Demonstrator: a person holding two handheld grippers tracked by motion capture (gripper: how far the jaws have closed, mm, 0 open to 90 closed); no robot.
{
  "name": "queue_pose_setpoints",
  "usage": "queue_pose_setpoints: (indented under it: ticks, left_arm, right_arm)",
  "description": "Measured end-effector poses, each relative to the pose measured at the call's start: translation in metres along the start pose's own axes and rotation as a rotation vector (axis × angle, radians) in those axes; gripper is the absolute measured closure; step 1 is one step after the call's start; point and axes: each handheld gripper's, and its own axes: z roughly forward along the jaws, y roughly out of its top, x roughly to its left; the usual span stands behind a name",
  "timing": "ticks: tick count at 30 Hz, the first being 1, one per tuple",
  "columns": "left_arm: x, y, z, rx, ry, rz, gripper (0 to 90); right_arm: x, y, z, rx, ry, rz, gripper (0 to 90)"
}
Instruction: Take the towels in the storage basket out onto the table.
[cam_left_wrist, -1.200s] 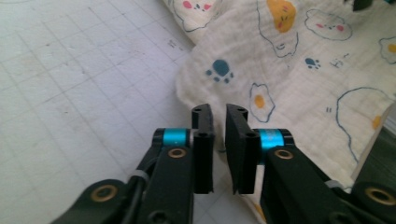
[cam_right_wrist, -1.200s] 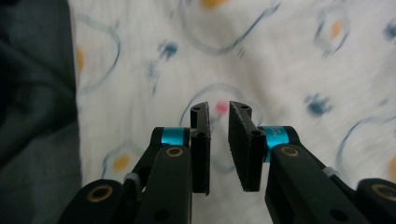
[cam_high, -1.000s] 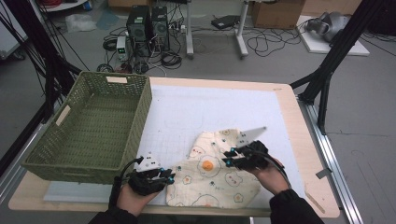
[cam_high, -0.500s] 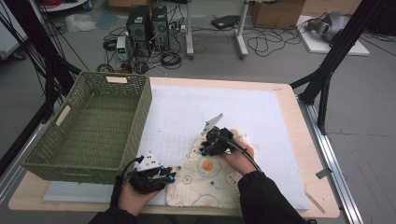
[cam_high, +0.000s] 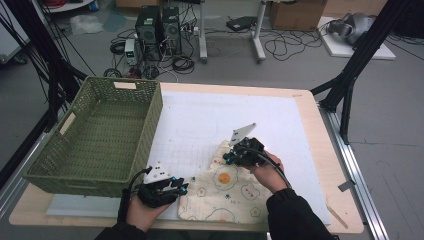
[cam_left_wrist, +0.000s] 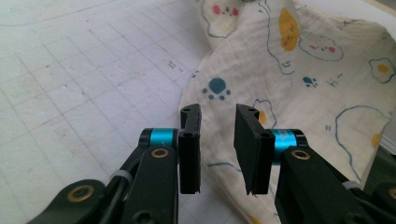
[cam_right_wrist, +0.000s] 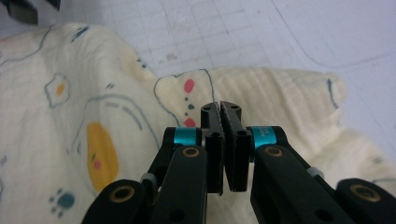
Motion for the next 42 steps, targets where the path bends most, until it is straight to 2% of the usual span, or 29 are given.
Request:
queue_pose_setpoints:
  ticks: [1, 4, 8, 9, 10, 11, 14, 17, 18, 21, 24, 29, 32, 33, 35, 36, 39, 40, 41, 42]
  left_arm:
    - [-0.001, 0.0, 0.001, 0.002, 0.0, 0.001, 70.1]
    - [-0.002, 0.0, 0.002, 0.007, -0.004, 0.006, 69.5]
    - [-0.003, 0.001, 0.006, 0.015, -0.009, -0.002, 66.7]
    - [-0.003, 0.001, 0.009, 0.022, -0.007, 0.001, 66.1]
    - [-0.004, 0.001, 0.011, 0.028, -0.007, 0.001, 65.2]
    - [-0.005, 0.001, 0.014, 0.037, -0.01, 0.002, 64.3]
    - [-0.007, 0.001, 0.021, 0.054, -0.028, -0.004, 62.8]
    - [-0.011, -0.001, 0.031, 0.112, -0.048, 0.014, 66.2]
    - [-0.013, -0.002, 0.031, 0.099, -0.032, 0.025, 68.0]
    - [-0.01, -0.003, 0.03, 0.1, -0.038, 0.014, 76.8]
    - [-0.009, -0.003, 0.03, 0.1, -0.038, 0.018, 80.8]
    - [-0.01, -0.004, 0.03, 0.098, -0.043, 0.019, 81.6]
    - [-0.01, -0.004, 0.03, 0.099, -0.044, 0.017, 81.6]
    - [-0.01, -0.004, 0.029, 0.101, -0.044, 0.02, 82.0]
    - [-0.009, -0.004, 0.029, 0.104, -0.054, 0.016, 85.0]
    - [-0.01, -0.004, 0.028, 0.099, -0.049, 0.019, 86.4]
    - [-0.011, -0.002, 0.02, 0.05, -0.028, 0.009, 87.6]
    - [-0.011, -0.002, 0.016, 0.024, -0.019, 0.002, 87.7]
    - [-0.011, -0.001, 0.013, 0.0, -0.009, -0.006, 87.7]
    - [-0.01, -0.001, 0.009, -0.021, 0.003, -0.005, 87.7]
  right_arm:
    - [0.001, -0.004, -0.003, 0.016, -0.003, 0.005, 88.3]
    - [0.006, -0.021, -0.009, 0.017, -0.02, 0.02, 88.1]
    - [0.013, -0.047, -0.005, 0.061, -0.024, 0.055, 88.0]
    - [0.014, -0.055, -0.002, 0.054, -0.018, 0.069, 88.0]
    - [0.015, -0.059, -0.002, 0.018, -0.021, 0.085, 87.9]
    - [0.015, -0.06, -0.003, 0.016, -0.015, 0.093, 87.8]
    - [0.016, -0.057, -0.003, 0.035, -0.015, 0.086, 84.9]
    - [0.015, -0.05, -0.008, 0.037, -0.015, 0.08, 80.9]
    - [0.014, -0.048, -0.009, 0.034, -0.014, 0.085, 79.9]
    - [0.013, -0.038, -0.015, 0.017, -0.027, 0.076, 76.4]
    - [0.01, -0.025, -0.016, 0.013, -0.038, 0.068, 72.1]
    - [0.002, -0.007, -0.002, 0.046, -0.062, 0.067, 63.0]
    - [-0.004, -0.008, 0.012, 0.106, -0.073, 0.069, 61.4]
    - [-0.007, -0.009, 0.017, 0.126, -0.063, 0.082, 62.4]
    - [-0.011, -0.012, 0.024, 0.169, -0.022, 0.093, 77.9]
    - [-0.013, -0.013, 0.023, 0.16, 0.024, 0.11, 87.8]
    - [-0.019, -0.007, 0.024, 0.194, 0.077, 0.096, 89.1]
    - [-0.021, -0.002, 0.024, 0.2, 0.071, 0.083, 89.3]
    - [-0.022, 0.006, 0.023, 0.179, 0.054, 0.063, 89.3]
    - [-0.024, 0.016, 0.019, 0.134, 0.029, 0.056, 89.3]
